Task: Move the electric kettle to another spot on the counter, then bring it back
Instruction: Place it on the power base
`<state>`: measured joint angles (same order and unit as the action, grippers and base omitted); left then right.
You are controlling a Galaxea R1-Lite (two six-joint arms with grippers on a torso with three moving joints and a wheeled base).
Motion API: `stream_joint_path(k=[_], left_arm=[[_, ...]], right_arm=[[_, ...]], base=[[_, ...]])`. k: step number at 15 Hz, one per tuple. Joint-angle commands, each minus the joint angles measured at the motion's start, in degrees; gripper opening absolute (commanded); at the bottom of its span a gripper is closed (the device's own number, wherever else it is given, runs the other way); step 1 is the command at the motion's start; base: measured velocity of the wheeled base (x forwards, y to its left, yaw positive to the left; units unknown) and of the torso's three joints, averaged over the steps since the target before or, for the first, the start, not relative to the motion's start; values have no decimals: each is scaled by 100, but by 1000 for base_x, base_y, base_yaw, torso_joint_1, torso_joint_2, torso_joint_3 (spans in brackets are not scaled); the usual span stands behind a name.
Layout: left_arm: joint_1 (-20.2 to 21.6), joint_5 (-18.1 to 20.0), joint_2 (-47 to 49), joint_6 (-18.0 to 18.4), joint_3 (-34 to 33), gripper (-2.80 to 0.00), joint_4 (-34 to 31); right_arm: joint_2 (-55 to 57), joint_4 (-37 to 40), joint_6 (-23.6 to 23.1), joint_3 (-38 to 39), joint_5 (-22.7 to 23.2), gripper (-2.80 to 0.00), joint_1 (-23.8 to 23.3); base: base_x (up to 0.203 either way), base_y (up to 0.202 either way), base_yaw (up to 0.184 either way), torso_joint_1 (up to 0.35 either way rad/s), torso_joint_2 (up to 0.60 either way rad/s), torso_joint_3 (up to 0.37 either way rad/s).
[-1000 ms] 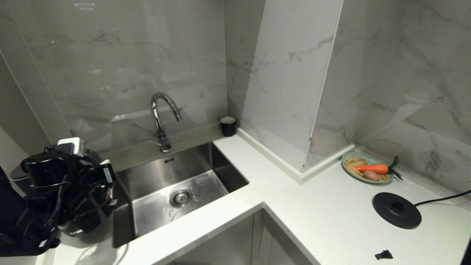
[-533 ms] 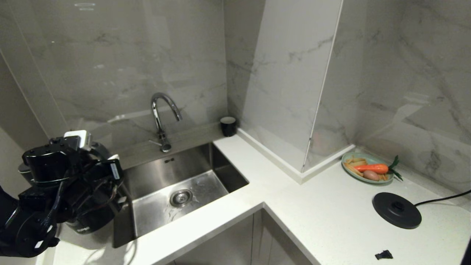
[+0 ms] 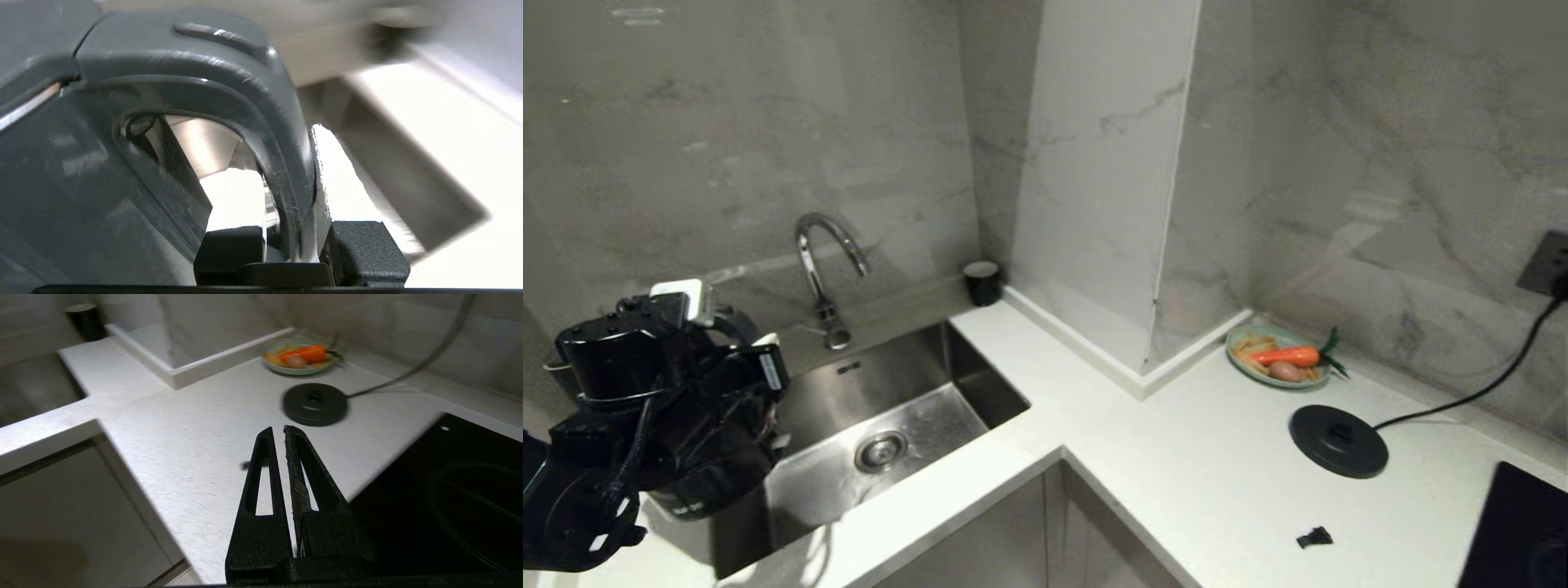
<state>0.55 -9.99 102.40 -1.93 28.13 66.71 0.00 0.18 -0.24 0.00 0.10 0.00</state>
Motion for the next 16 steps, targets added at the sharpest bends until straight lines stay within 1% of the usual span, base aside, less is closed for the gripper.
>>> stream_joint_path(k=[1, 8, 16], left_arm=[[-1, -3, -10, -10, -44, -280, 27], [-37, 24, -156, -53, -351, -280, 44], [-143, 21, -587, -153, -761, -280, 44]], right_arm=[[0, -2, -2, 0, -1, -280, 0], [0, -1, -2, 0, -1, -280, 0], [0, -1, -2, 0, -1, -280, 0]], base=[[-1, 6, -179, 2, 2, 1], [3, 8, -176, 2, 3, 0], [2, 8, -175, 0, 3, 2]])
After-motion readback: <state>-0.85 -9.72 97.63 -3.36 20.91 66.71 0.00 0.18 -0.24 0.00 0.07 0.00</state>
